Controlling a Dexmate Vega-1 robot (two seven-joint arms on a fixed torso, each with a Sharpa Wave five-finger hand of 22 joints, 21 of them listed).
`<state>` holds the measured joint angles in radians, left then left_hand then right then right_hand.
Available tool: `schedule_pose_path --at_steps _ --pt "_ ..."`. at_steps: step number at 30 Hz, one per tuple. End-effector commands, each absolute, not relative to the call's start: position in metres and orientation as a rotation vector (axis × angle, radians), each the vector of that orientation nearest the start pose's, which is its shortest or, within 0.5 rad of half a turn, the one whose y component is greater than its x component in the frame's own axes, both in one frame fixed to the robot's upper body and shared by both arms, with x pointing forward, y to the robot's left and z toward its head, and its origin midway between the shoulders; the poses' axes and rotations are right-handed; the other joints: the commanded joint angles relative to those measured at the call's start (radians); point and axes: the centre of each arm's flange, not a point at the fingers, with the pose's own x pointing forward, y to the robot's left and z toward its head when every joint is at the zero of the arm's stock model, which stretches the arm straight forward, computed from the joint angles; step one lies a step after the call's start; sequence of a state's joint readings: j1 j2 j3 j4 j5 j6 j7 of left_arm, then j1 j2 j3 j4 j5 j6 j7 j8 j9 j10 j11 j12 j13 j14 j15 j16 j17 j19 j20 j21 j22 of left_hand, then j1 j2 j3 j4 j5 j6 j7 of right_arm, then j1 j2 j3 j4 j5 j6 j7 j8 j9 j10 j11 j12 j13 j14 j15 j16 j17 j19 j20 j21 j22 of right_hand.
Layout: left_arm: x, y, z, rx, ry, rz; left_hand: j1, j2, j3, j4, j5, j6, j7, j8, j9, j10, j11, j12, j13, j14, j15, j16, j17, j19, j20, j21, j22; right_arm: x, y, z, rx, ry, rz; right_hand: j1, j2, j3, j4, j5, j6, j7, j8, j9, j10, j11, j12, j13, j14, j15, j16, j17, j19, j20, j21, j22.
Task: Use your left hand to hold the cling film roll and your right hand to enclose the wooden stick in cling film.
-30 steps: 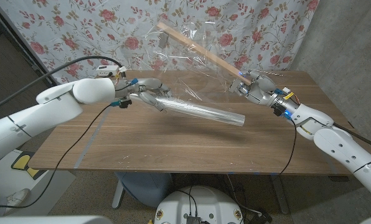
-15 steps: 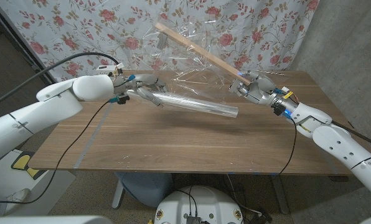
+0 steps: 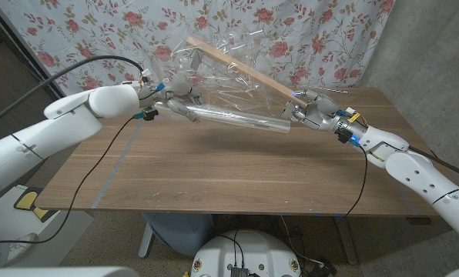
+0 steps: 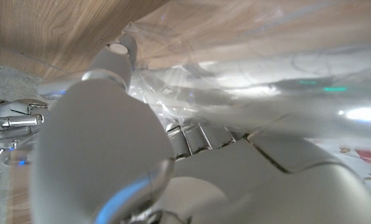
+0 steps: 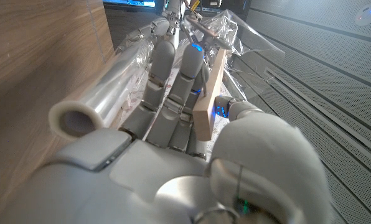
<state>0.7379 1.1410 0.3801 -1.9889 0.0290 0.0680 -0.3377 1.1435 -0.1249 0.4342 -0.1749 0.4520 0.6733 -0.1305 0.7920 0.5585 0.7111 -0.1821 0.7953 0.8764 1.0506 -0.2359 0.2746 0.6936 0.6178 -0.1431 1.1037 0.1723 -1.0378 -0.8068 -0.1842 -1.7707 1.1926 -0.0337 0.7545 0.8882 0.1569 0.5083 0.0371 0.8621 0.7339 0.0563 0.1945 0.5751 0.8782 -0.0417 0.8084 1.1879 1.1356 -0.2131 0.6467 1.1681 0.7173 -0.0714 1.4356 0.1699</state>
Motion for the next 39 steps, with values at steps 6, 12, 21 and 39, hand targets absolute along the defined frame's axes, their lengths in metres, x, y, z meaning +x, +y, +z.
schedule_pose_path --at_steps 6,12,21,39 --pt "0.518 0.273 0.142 1.392 -0.628 -0.279 0.109 0.134 0.029 0.02 0.003 0.026 -0.02 0.102 0.069 0.005 -0.003 -0.001 0.001 0.011 0.005 -0.006 0.002 -0.002 -0.001 0.009 0.001 0.515 -0.268 0.02 0.114 -0.531 1.131 0.019 0.021 0.283 -0.17 0.008 0.081 -0.072 0.006 0.005 0.064 -0.058 0.017 0.009 0.005 -0.007 0.002 0.004 0.005 -0.047 0.008 0.003" --pt "0.516 0.269 0.141 1.383 -0.643 -0.292 0.108 0.134 0.029 0.019 0.003 0.024 -0.021 0.103 0.072 0.005 -0.003 0.0 0.004 0.013 0.005 -0.007 0.005 -0.003 -0.001 0.01 0.001 0.515 -0.273 0.018 0.126 -0.537 1.116 0.02 0.021 0.283 -0.169 0.008 0.081 -0.072 0.006 0.005 0.063 -0.06 0.017 0.007 0.002 -0.007 0.001 0.003 0.004 -0.047 0.008 0.003" --pt "0.509 0.272 0.141 1.372 -0.667 -0.265 0.108 0.135 0.029 0.02 0.003 0.02 -0.017 0.102 0.07 0.004 -0.002 -0.004 0.002 0.016 0.005 -0.011 0.005 -0.005 -0.001 0.012 0.001 0.525 -0.295 0.018 0.033 -0.506 1.132 0.023 0.021 0.283 -0.174 0.008 0.085 -0.071 0.007 0.005 0.064 -0.057 0.02 0.003 0.012 -0.007 0.017 0.019 0.005 -0.048 0.016 0.006" --pt "0.496 0.278 0.141 1.374 -0.666 -0.246 0.109 0.134 0.029 0.019 0.0 0.016 -0.019 0.102 0.07 0.005 -0.003 -0.007 0.001 0.02 0.005 -0.018 0.008 -0.007 -0.001 0.017 0.001 0.531 -0.293 0.006 -0.016 -0.433 1.169 0.028 0.022 0.296 -0.174 0.016 0.082 -0.063 0.007 0.016 0.059 -0.055 0.046 0.017 -0.001 -0.006 0.058 0.05 -0.003 -0.05 0.048 0.008"
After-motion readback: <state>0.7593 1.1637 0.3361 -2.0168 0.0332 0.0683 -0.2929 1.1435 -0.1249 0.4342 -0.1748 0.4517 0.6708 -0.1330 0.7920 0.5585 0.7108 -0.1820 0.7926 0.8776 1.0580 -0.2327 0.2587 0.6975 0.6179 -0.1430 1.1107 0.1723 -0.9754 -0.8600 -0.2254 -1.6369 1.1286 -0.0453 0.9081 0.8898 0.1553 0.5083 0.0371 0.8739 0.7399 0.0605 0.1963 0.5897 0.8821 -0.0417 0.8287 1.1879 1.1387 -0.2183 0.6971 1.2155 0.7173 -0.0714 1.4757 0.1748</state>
